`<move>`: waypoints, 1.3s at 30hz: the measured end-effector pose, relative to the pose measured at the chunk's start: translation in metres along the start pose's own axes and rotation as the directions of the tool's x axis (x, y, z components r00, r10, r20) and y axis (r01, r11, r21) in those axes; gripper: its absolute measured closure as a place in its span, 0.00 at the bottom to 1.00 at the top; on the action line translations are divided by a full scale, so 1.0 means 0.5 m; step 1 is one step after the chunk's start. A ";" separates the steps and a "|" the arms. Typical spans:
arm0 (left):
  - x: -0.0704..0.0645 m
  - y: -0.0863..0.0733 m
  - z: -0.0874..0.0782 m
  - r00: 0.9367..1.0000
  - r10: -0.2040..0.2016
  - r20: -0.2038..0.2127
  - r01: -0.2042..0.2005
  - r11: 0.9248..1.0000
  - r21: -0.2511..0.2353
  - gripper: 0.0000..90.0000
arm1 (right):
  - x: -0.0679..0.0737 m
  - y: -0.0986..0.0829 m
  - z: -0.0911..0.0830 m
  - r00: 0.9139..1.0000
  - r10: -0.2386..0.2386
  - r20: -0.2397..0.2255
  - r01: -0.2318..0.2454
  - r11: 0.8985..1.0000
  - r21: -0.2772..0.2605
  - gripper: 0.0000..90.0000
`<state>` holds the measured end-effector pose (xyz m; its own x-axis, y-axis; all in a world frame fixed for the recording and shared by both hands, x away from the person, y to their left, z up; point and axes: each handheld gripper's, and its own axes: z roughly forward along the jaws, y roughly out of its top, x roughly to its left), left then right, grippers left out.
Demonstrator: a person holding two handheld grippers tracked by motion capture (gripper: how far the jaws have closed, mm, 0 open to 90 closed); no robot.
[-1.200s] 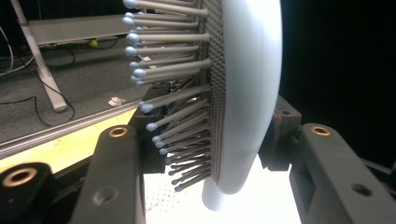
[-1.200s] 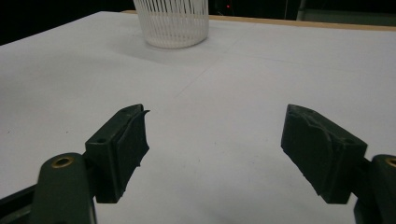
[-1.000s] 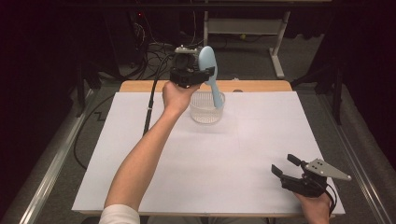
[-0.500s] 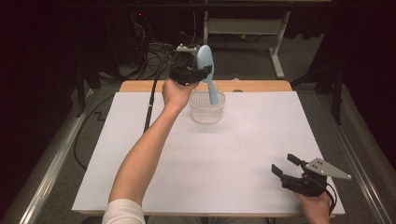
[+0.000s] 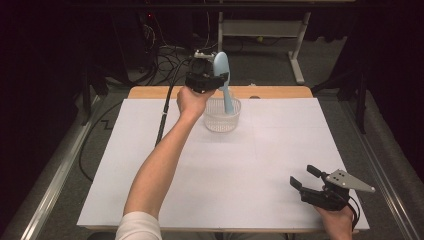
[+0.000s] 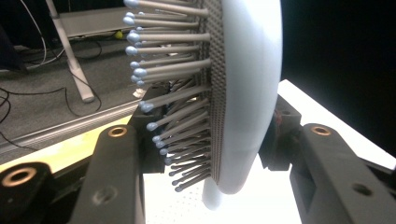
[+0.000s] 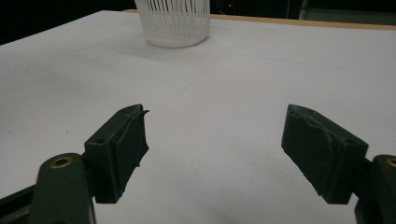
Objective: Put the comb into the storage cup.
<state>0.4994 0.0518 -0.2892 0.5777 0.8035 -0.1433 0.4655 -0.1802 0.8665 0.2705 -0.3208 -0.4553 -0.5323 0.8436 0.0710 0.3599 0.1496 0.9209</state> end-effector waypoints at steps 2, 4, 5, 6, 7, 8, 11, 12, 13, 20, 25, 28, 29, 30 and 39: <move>-0.002 -0.002 0.005 1.000 -0.001 0.002 0.001 1.000 0.002 0.57 | 0.000 0.000 -0.003 1.000 0.004 0.005 -0.004 1.000 -0.007 0.25; -0.003 -0.004 0.010 1.000 0.006 -0.002 -0.006 1.000 0.009 0.57 | -0.001 0.000 -0.003 1.000 0.008 0.005 -0.008 1.000 -0.002 0.25; -0.003 -0.005 0.013 1.000 0.009 -0.007 -0.009 1.000 0.012 0.57 | -0.001 0.000 -0.002 1.000 0.007 0.005 -0.007 1.000 -0.002 0.25; -0.003 -0.007 0.015 1.000 0.012 -0.010 -0.011 1.000 0.015 0.57 | -0.001 0.000 -0.002 1.000 0.004 0.004 -0.004 1.000 -0.001 0.25; -0.002 -0.008 0.017 1.000 0.010 -0.012 -0.010 1.000 0.016 0.57 | 0.000 0.000 -0.001 1.000 0.002 0.005 -0.002 1.000 -0.001 0.25; -0.001 -0.009 0.020 1.000 0.007 -0.013 -0.007 1.000 0.018 0.57 | 0.000 0.000 -0.001 1.000 0.003 0.004 -0.003 1.000 0.001 0.25; 0.000 -0.013 0.028 1.000 -0.001 -0.009 0.001 1.000 0.031 0.57 | -0.001 0.000 -0.001 1.000 0.002 0.007 -0.002 1.000 -0.002 0.25; 0.000 -0.015 0.030 1.000 0.000 -0.008 0.000 0.999 0.034 0.57 | -0.001 0.000 -0.001 1.000 0.003 0.008 -0.003 1.000 -0.002 0.25; -0.001 -0.017 0.033 1.000 0.001 -0.007 -0.001 0.999 0.034 0.57 | -0.002 0.000 -0.001 1.000 0.002 0.009 -0.002 1.000 -0.002 0.25; 0.001 -0.035 0.047 1.000 -0.010 -0.001 0.010 0.999 0.033 0.57 | -0.002 0.000 -0.002 1.000 0.003 0.007 -0.003 1.000 -0.007 0.25; 0.004 -0.043 0.051 1.000 -0.017 0.002 0.017 0.999 0.034 0.57 | -0.002 0.000 -0.001 1.000 0.001 0.006 -0.001 1.000 -0.005 0.25; 0.003 -0.048 0.055 1.000 -0.013 0.002 0.013 0.999 0.045 0.57 | -0.002 0.000 0.000 1.000 0.001 0.005 -0.001 1.000 -0.006 0.25; 0.003 -0.049 0.056 1.000 -0.012 0.003 0.012 0.999 0.047 0.56 | -0.002 0.000 0.000 1.000 0.000 0.005 0.000 1.000 -0.005 0.25; 0.001 -0.050 0.058 1.000 -0.012 0.004 0.011 0.999 0.047 0.57 | -0.002 0.000 0.000 1.000 0.001 0.005 -0.001 1.000 -0.005 0.25; -0.014 -0.056 0.068 1.000 0.010 0.009 -0.011 0.999 0.051 0.56 | -0.003 0.001 -0.003 1.000 0.005 0.003 -0.005 1.000 -0.014 0.25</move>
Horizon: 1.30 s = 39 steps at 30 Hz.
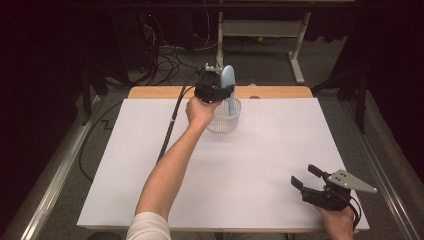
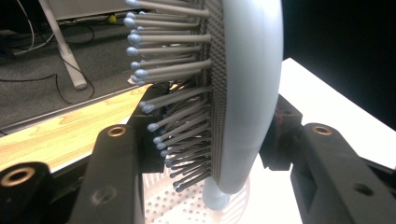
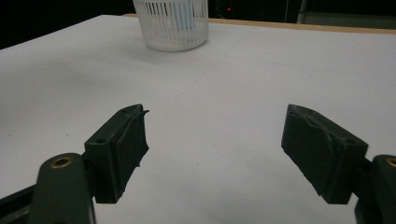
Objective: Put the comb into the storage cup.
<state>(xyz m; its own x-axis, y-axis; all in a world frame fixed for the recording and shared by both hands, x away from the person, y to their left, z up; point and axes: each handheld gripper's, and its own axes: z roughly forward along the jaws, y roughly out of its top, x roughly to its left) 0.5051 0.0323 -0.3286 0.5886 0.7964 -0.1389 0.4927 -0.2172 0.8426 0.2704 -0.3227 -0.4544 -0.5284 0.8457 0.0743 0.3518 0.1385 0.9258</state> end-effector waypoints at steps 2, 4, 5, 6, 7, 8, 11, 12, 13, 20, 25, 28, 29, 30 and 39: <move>-0.001 -0.004 0.001 1.000 0.009 -0.001 -0.009 1.000 0.001 0.56 | -0.001 0.000 -0.001 1.000 -0.003 -0.001 0.003 1.000 -0.002 0.25; -0.002 -0.008 0.004 1.000 0.016 -0.003 -0.016 1.000 0.009 0.56 | -0.003 0.000 -0.002 1.000 0.002 -0.002 -0.002 1.000 -0.004 0.25; -0.002 -0.009 0.006 1.000 0.017 -0.004 -0.016 1.000 0.013 0.56 | -0.003 0.000 -0.002 1.000 0.006 -0.002 -0.006 1.000 -0.005 0.25; -0.001 -0.012 0.007 1.000 0.011 -0.002 -0.011 1.000 0.004 0.56 | -0.003 0.000 -0.001 1.000 0.008 -0.003 -0.008 1.000 -0.004 0.25; 0.001 -0.015 0.009 1.000 0.004 0.000 -0.004 1.000 -0.001 0.56 | -0.003 0.000 -0.001 1.000 0.006 -0.004 -0.006 1.000 -0.003 0.25; 0.002 -0.017 0.009 1.000 0.000 -0.001 0.000 1.000 -0.002 0.56 | -0.002 0.000 -0.001 1.000 0.007 -0.008 -0.007 1.000 0.000 0.25; 0.008 -0.023 0.012 1.000 -0.012 -0.004 0.012 1.000 0.001 0.56 | -0.002 0.000 0.000 1.000 0.006 -0.011 -0.006 1.000 -0.001 0.25; 0.009 -0.025 0.012 1.000 -0.011 -0.004 0.011 1.000 0.000 0.56 | -0.001 0.000 -0.001 1.000 0.009 -0.012 -0.009 1.000 -0.001 0.25; 0.009 -0.025 0.012 1.000 -0.009 -0.002 0.009 1.000 0.001 0.56 | -0.002 0.000 -0.001 1.000 0.006 -0.011 -0.006 1.000 -0.003 0.25; 0.006 -0.027 0.018 1.000 -0.010 -0.002 0.010 1.000 0.003 0.56 | -0.002 0.001 0.000 1.000 0.003 -0.012 -0.003 1.000 -0.002 0.25; 0.003 -0.033 0.024 1.000 0.003 -0.011 -0.003 1.000 0.011 0.56 | -0.002 0.000 -0.001 1.000 0.004 -0.012 -0.004 1.000 -0.001 0.25; 0.006 -0.036 0.025 1.000 -0.009 -0.007 0.009 1.000 0.002 0.56 | -0.002 0.000 0.000 1.000 0.001 -0.013 -0.001 1.000 0.000 0.25; 0.009 -0.036 0.024 1.000 -0.007 -0.007 0.007 1.000 0.003 0.55 | -0.002 0.000 0.000 1.000 0.002 -0.013 -0.002 1.000 0.001 0.25; 0.011 -0.036 0.023 1.000 -0.010 -0.009 0.010 1.000 0.005 0.55 | -0.002 0.000 0.001 1.000 -0.001 -0.013 0.001 1.000 0.000 0.25; 0.025 -0.035 0.018 0.999 0.004 -0.052 -0.003 1.000 0.027 0.49 | -0.004 0.000 0.005 1.000 0.003 -0.016 -0.003 1.000 0.009 0.25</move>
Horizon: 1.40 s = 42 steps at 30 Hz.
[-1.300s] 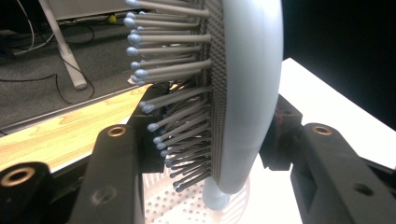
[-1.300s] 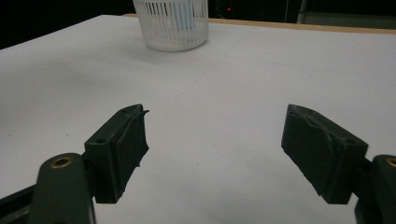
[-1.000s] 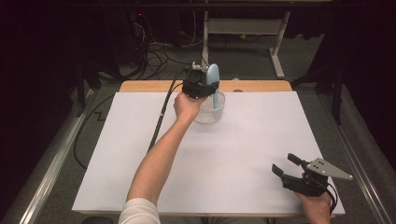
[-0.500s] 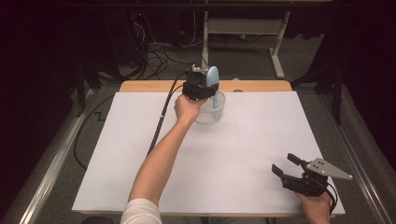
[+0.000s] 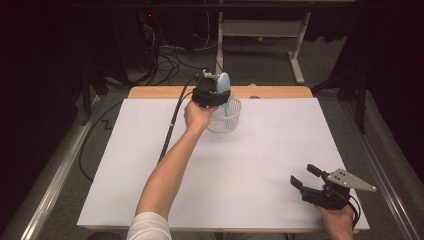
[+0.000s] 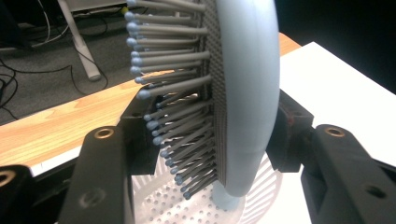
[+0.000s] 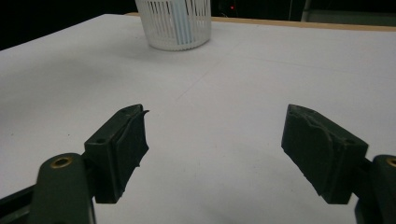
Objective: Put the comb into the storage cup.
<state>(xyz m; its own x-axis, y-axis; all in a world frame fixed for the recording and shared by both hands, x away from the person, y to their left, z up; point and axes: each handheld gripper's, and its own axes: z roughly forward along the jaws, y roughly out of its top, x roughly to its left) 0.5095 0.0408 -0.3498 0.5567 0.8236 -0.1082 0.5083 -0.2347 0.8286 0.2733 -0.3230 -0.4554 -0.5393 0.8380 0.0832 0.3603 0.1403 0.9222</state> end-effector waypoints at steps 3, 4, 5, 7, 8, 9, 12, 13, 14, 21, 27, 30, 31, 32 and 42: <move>0.002 0.002 -0.003 1.000 0.001 -0.008 -0.001 1.000 -0.001 0.47 | -0.002 0.000 0.000 1.000 0.004 0.000 -0.004 1.000 -0.001 0.25; 0.003 0.002 -0.005 1.000 0.000 -0.011 0.000 1.000 -0.001 0.47 | -0.002 0.000 -0.001 1.000 0.004 0.000 -0.004 1.000 -0.001 0.25; 0.004 0.003 -0.006 1.000 -0.003 -0.013 0.003 1.000 -0.002 0.46 | -0.002 0.000 -0.001 1.000 0.004 -0.001 -0.004 1.000 -0.002 0.25; 0.009 0.005 -0.009 1.000 -0.017 -0.014 0.017 1.000 -0.008 0.45 | -0.002 -0.001 -0.001 1.000 0.004 -0.002 -0.004 1.000 -0.002 0.25; 0.012 0.006 -0.011 1.000 -0.024 -0.015 0.024 1.000 -0.012 0.44 | -0.002 -0.001 -0.001 1.000 0.004 -0.003 -0.004 1.000 -0.001 0.25; 0.015 0.006 -0.012 0.999 -0.034 -0.010 0.034 0.999 -0.010 0.42 | -0.002 -0.001 -0.002 1.000 0.002 -0.003 -0.002 1.000 -0.002 0.25; 0.022 0.005 -0.013 0.999 -0.034 -0.021 0.034 0.999 0.003 0.38 | -0.001 0.000 -0.001 1.000 0.000 -0.001 0.000 1.000 0.000 0.25; 0.024 0.005 -0.013 0.999 -0.034 -0.025 0.034 0.999 0.006 0.37 | -0.001 0.000 0.000 1.000 0.000 0.002 0.000 1.000 0.002 0.25; 0.026 0.005 -0.013 0.999 -0.035 -0.030 0.035 0.999 0.009 0.35 | -0.001 0.000 0.001 1.000 0.002 0.000 -0.002 1.000 0.003 0.25; 0.041 0.003 -0.012 0.998 -0.050 -0.036 0.051 0.998 0.032 0.29 | -0.002 0.001 0.005 1.000 -0.007 0.001 0.007 1.000 0.006 0.25; 0.052 0.002 -0.017 0.997 -0.068 -0.037 0.070 0.997 0.046 0.23 | -0.001 0.001 0.000 1.000 -0.005 0.002 0.005 1.000 0.002 0.25; 0.056 -0.003 -0.020 0.997 -0.058 -0.044 0.061 0.995 0.074 0.20 | -0.002 0.001 0.001 1.000 -0.004 0.002 0.004 1.000 0.001 0.25; 0.058 -0.006 -0.021 0.997 -0.056 -0.047 0.060 0.995 0.083 0.19 | -0.002 0.001 0.001 1.000 -0.004 0.000 0.004 1.000 0.003 0.25; 0.060 -0.008 -0.022 0.997 -0.058 -0.049 0.063 0.994 0.088 0.19 | -0.002 0.001 0.001 1.000 -0.005 -0.001 0.005 1.000 0.003 0.25; 0.075 -0.015 -0.021 0.992 -0.097 -0.078 0.104 0.990 0.094 0.18 | 0.004 0.002 0.004 1.000 -0.030 -0.007 0.030 1.000 0.009 0.25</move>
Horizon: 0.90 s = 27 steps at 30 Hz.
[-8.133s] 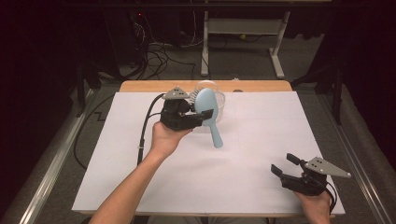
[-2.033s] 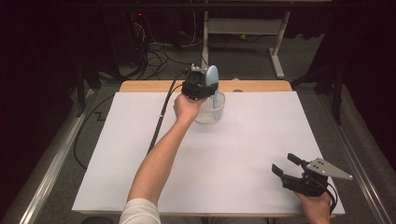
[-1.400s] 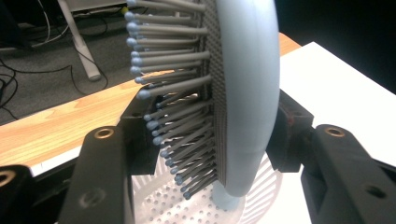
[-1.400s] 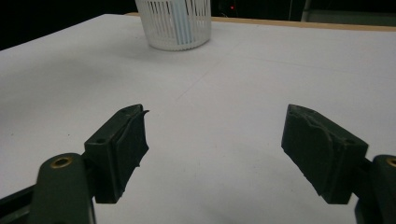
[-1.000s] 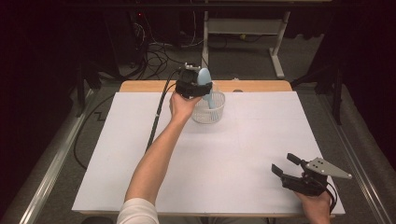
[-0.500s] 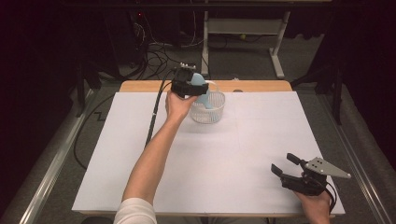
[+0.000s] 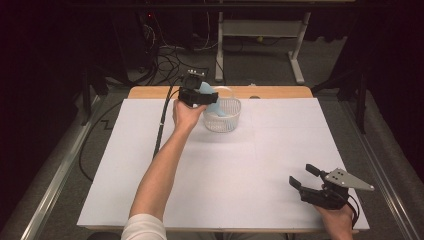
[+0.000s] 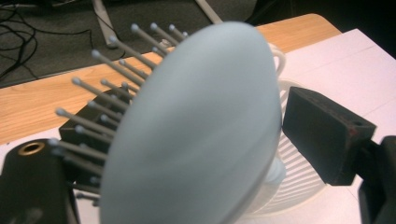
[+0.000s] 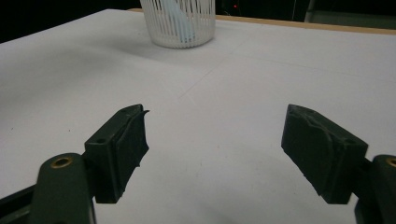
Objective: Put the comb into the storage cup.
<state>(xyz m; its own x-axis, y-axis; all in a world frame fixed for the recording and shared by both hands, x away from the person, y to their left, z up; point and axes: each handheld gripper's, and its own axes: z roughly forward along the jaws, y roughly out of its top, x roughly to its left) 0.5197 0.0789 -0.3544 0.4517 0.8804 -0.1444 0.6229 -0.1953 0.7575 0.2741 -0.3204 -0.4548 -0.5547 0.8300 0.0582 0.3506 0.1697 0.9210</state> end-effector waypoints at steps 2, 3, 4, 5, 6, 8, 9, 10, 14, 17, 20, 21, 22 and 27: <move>0.002 0.000 -0.002 1.000 -0.005 -0.002 0.005 1.000 0.002 0.18 | 0.000 0.000 -0.002 1.000 0.003 0.002 -0.003 1.000 -0.006 0.25; 0.003 0.000 -0.002 1.000 -0.003 -0.005 0.003 1.000 0.003 0.18 | 0.000 0.000 -0.002 1.000 0.004 0.001 -0.004 1.000 -0.006 0.25; 0.005 0.000 -0.004 1.000 -0.002 -0.008 0.002 1.000 0.003 0.18 | 0.000 0.000 -0.002 1.000 0.003 0.000 -0.003 1.000 -0.005 0.25; 0.006 0.000 -0.005 1.000 -0.001 -0.010 0.001 1.000 0.001 0.18 | 0.000 0.000 -0.002 1.000 0.002 -0.002 -0.002 1.000 -0.005 0.25; 0.008 0.001 -0.007 1.000 -0.001 -0.013 0.001 1.000 0.001 0.18 | -0.001 0.000 -0.002 1.000 0.002 -0.003 -0.002 1.000 -0.006 0.25; 0.011 0.001 -0.009 1.000 -0.006 -0.013 0.006 1.000 0.001 0.18 | 0.000 0.001 -0.001 1.000 0.003 -0.003 -0.003 1.000 -0.006 0.25; 0.012 0.001 -0.010 1.000 -0.005 -0.013 0.005 1.000 -0.003 0.18 | 0.000 0.001 -0.002 1.000 0.000 -0.006 0.000 1.000 -0.004 0.25; 0.012 0.002 -0.011 1.000 -0.005 -0.014 0.005 1.000 -0.003 0.18 | 0.001 0.001 -0.001 1.000 -0.001 -0.004 0.001 1.000 -0.006 0.25; 0.013 0.000 -0.009 1.000 -0.004 -0.015 0.004 1.000 0.009 0.18 | 0.001 0.001 -0.001 1.000 -0.001 -0.001 0.001 1.000 -0.004 0.25; 0.013 0.000 -0.010 1.000 -0.004 -0.015 0.004 1.000 0.007 0.18 | 0.002 0.001 -0.001 1.000 -0.002 -0.002 0.002 1.000 -0.005 0.25; 0.014 -0.001 -0.011 1.000 -0.007 -0.019 0.007 1.000 0.011 0.18 | 0.002 0.001 -0.001 1.000 -0.003 -0.003 0.003 1.000 -0.006 0.25; 0.015 -0.001 -0.012 1.000 -0.011 -0.019 0.011 1.000 0.013 0.18 | 0.002 0.001 -0.002 1.000 0.000 -0.002 0.000 1.000 -0.007 0.25; 0.016 -0.001 -0.015 1.000 -0.014 -0.021 0.014 1.000 0.010 0.18 | 0.002 0.001 -0.003 1.000 0.001 -0.001 -0.001 1.000 -0.008 0.25; 0.021 -0.011 -0.022 0.999 -0.024 -0.022 0.024 1.000 -0.004 0.18 | 0.003 0.002 -0.004 1.000 0.003 -0.002 -0.003 1.000 -0.013 0.25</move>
<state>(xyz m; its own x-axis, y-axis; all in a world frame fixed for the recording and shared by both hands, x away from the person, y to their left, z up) 0.5137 0.0941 -0.3531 0.4226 0.8940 -0.1489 0.6308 -0.1721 0.7566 0.2721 -0.3201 -0.4532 -0.5550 0.8296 0.0616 0.3423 0.1603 0.9258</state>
